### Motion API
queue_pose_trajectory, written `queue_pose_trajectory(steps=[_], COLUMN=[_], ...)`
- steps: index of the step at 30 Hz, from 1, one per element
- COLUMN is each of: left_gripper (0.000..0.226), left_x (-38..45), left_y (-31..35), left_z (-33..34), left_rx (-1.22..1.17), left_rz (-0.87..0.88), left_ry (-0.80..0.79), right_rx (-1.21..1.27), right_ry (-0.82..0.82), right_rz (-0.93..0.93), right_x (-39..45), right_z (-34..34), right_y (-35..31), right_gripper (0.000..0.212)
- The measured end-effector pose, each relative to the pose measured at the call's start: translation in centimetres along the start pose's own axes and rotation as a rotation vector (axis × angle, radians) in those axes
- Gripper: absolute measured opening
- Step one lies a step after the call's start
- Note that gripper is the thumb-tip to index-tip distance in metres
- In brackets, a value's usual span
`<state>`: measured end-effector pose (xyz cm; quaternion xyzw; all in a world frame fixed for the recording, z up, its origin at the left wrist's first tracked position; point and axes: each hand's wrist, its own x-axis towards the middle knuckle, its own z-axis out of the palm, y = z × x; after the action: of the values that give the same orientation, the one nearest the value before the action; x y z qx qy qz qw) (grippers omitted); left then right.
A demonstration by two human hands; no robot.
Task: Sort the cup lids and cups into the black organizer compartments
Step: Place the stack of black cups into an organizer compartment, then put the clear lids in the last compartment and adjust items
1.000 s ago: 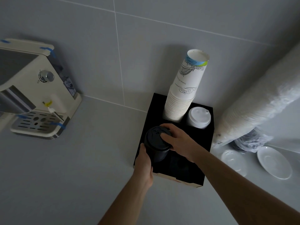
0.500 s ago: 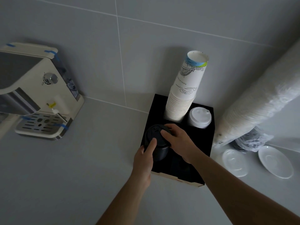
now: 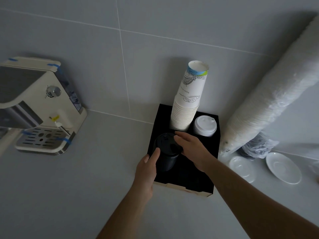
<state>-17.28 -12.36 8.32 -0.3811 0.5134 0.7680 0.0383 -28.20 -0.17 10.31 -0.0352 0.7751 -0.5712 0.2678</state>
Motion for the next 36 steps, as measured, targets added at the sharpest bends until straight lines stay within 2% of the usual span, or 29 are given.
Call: queue_pose_trajectory(steps=[1, 4, 7, 10, 16, 23, 30, 34, 36], left_gripper=[0.055, 0.059, 0.044, 0.035, 0.026, 0.027, 0.027, 0.008, 0.016], left_x=[-0.2, -1.0, -2.2, -3.3, -4.9, -5.2, -4.5, -3.1, -2.6], left_y=[0.0, -0.3, -0.4, -0.5, 0.0, -0.8, -3.4, -5.0, -5.9], left_z=[-0.1, -0.7, -1.1, -1.1, 0.7, 4.7, 10.0, 13.3, 14.8], left_rx=[-0.012, -0.054, -0.139, -0.207, -0.250, -0.129, 0.025, 0.102, 0.182], left_rz=[0.009, 0.031, 0.080, 0.091, 0.062, 0.020, -0.072, -0.111, -0.117], left_ry=[-0.008, 0.002, -0.020, -0.086, -0.252, -0.337, -0.415, -0.470, -0.452], right_rx=[0.002, 0.069, 0.176, 0.272, 0.383, 0.458, 0.489, 0.461, 0.432], right_ry=[0.014, 0.023, 0.013, 0.000, 0.062, 0.284, 0.485, 0.570, 0.597], right_rz=[0.004, 0.028, 0.049, 0.045, -0.020, -0.039, 0.035, 0.117, 0.155], right_x=[-0.4, -1.9, -3.9, -5.9, -9.7, -13.0, -14.1, -13.8, -13.2], right_z=[-0.4, -1.5, -2.8, -4.1, -7.4, -13.0, -17.5, -18.8, -19.1], right_y=[0.0, -0.5, -1.0, -1.2, -1.0, 1.9, 5.7, 7.6, 8.7], right_gripper=[0.048, 0.042, 0.042, 0.047, 0.040, 0.028, 0.023, 0.020, 0.013])
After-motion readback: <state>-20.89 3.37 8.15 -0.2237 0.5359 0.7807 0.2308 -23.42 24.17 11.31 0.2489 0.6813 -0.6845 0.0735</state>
